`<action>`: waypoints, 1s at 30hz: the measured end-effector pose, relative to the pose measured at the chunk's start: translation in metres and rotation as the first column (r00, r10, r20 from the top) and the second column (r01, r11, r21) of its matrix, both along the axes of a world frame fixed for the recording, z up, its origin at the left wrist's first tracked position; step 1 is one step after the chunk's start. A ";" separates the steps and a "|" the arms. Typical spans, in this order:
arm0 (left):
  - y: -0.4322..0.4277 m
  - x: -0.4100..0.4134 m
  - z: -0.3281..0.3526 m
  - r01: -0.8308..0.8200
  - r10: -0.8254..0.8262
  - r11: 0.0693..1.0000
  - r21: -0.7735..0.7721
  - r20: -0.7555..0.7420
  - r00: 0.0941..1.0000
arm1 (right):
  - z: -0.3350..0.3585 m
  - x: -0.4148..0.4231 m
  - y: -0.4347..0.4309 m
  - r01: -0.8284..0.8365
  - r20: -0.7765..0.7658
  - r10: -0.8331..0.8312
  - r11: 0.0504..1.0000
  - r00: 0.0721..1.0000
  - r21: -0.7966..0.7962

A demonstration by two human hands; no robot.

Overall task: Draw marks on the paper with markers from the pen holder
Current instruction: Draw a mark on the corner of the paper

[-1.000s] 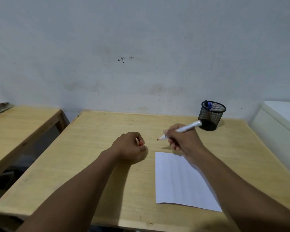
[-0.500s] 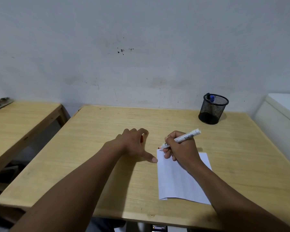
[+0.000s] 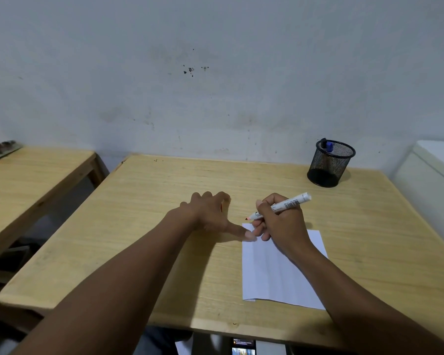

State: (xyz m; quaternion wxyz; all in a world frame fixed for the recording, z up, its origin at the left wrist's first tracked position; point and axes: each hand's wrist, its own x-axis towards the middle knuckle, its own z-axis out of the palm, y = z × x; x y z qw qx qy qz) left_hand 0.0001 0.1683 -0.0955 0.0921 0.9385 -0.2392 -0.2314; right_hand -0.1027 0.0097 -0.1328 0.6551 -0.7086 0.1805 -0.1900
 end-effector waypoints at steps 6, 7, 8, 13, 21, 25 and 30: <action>-0.005 -0.012 -0.003 -0.008 0.003 0.998 0.060 0.086 0.996 | 0.004 0.001 -0.003 -0.028 -0.058 0.023 0.996 0.998 -0.090; -0.005 -0.011 -0.002 -0.009 0.004 0.998 0.066 0.081 0.997 | 0.005 0.001 -0.003 -0.036 -0.072 0.028 0.994 0.997 -0.103; -0.005 -0.011 -0.001 -0.009 0.004 0.997 0.071 0.077 0.997 | 0.006 0.000 -0.003 -0.042 -0.084 0.032 0.993 0.996 -0.113; -0.005 -0.011 -0.002 -0.002 -0.004 0.997 0.076 0.073 0.997 | 0.002 -0.004 0.001 -0.049 -0.077 0.038 0.989 0.996 -0.138; -0.005 -0.011 -0.002 -0.003 -0.002 0.997 0.074 0.073 0.997 | -0.003 -0.003 0.000 -0.081 -0.082 0.067 0.982 0.994 -0.171; -0.005 -0.011 -0.002 -0.003 -0.003 0.997 0.073 0.080 0.997 | -0.002 -0.002 -0.002 -0.114 -0.084 0.108 0.990 0.991 -0.077; -0.004 -0.009 -0.001 -0.013 0.010 0.999 0.041 0.060 0.998 | 0.011 0.003 -0.008 0.060 -0.056 -0.052 0.989 0.997 0.137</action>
